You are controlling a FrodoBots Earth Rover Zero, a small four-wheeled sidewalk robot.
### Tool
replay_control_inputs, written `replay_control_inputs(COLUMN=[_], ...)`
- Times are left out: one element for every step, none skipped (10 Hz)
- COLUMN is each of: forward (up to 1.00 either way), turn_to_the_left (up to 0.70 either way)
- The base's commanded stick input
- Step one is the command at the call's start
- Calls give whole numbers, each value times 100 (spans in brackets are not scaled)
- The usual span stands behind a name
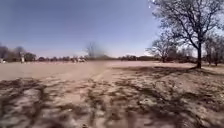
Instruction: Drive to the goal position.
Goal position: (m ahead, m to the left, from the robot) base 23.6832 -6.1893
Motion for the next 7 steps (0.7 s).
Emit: replay_control_inputs(forward=[100,100,100,100,100,100,100], turn_to_the_left=[0,0,0,0,0,0,0])
